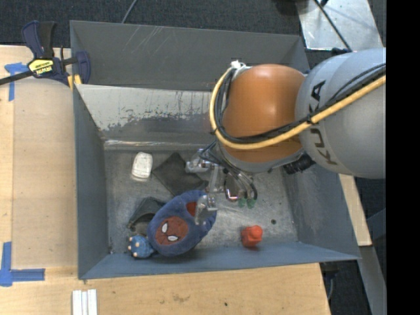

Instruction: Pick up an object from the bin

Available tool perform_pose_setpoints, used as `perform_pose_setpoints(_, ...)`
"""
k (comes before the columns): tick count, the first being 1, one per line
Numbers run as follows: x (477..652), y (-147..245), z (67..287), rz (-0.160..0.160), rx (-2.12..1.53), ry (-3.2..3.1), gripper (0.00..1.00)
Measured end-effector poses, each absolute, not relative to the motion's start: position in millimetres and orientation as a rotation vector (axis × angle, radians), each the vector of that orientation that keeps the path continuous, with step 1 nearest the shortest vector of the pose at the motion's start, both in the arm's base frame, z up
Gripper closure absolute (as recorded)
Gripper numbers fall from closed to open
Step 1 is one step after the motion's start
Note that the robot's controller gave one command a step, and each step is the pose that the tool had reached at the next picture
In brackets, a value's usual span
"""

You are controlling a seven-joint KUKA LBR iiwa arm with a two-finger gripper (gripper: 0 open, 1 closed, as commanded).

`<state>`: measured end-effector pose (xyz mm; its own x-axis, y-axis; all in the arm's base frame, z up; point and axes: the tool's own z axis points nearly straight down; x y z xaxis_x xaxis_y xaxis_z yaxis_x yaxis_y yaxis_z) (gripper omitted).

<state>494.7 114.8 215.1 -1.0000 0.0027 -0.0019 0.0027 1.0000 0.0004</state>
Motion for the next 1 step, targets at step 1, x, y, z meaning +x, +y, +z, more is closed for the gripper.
perform_pose_setpoints(1,535.4,119.9,129.1,0.000,-0.392,3.115,0.00)
